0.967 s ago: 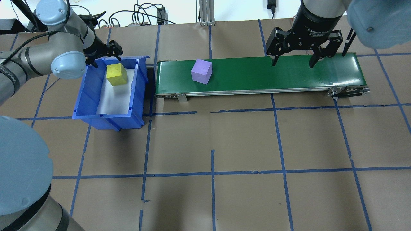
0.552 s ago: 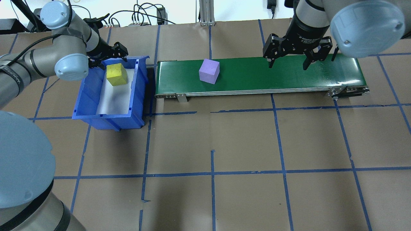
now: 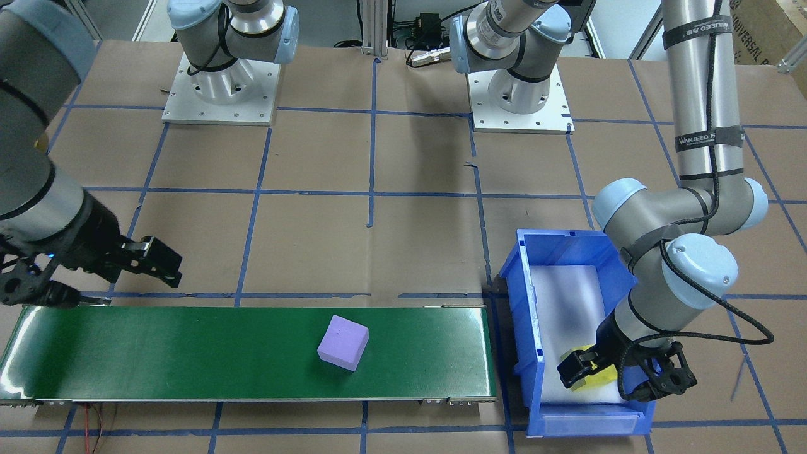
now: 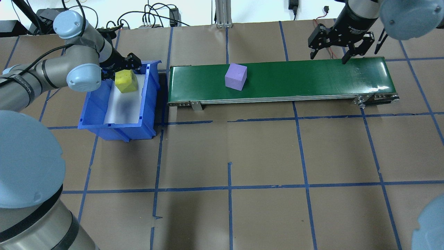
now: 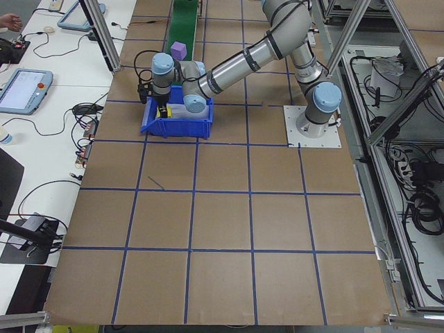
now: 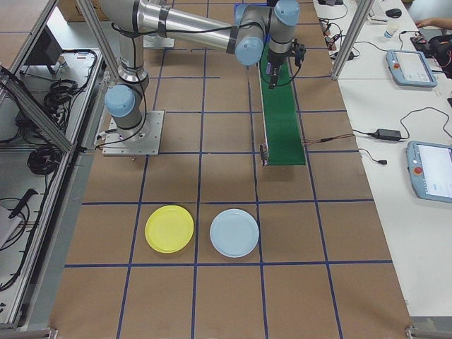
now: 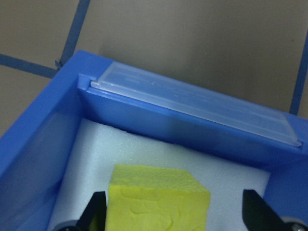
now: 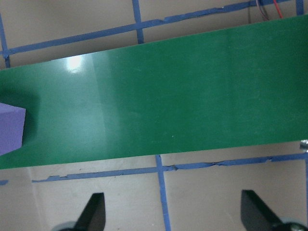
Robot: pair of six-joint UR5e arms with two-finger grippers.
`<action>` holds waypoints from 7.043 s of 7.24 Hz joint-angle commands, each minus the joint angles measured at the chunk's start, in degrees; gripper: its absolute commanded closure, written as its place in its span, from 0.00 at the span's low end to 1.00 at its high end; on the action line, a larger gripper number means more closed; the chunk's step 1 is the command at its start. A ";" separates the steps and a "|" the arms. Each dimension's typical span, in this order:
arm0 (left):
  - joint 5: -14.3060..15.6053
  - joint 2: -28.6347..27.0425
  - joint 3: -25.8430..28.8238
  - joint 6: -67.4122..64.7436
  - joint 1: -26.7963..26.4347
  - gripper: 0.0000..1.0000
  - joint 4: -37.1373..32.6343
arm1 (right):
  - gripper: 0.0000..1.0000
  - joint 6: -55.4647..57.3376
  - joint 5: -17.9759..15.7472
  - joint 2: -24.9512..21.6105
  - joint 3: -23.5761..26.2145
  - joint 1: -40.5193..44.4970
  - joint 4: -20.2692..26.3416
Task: Move block left to right into plate
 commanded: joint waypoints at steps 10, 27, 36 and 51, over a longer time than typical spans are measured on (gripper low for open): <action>-0.64 10.76 -0.61 0.46 -5.69 0.86 1.37 | 0.00 -11.73 7.46 8.65 0.64 -12.66 -1.39; 0.94 6.80 -1.59 0.99 -16.06 0.86 5.06 | 0.00 -11.47 8.87 8.13 2.58 -12.58 -3.41; 2.35 6.53 -3.26 0.72 -16.41 0.00 4.89 | 0.02 -2.94 9.39 8.56 2.58 -9.94 -6.93; 9.56 32.37 -1.41 5.91 -10.18 0.00 -34.32 | 0.91 -30.45 -11.43 5.84 1.43 -30.27 -5.69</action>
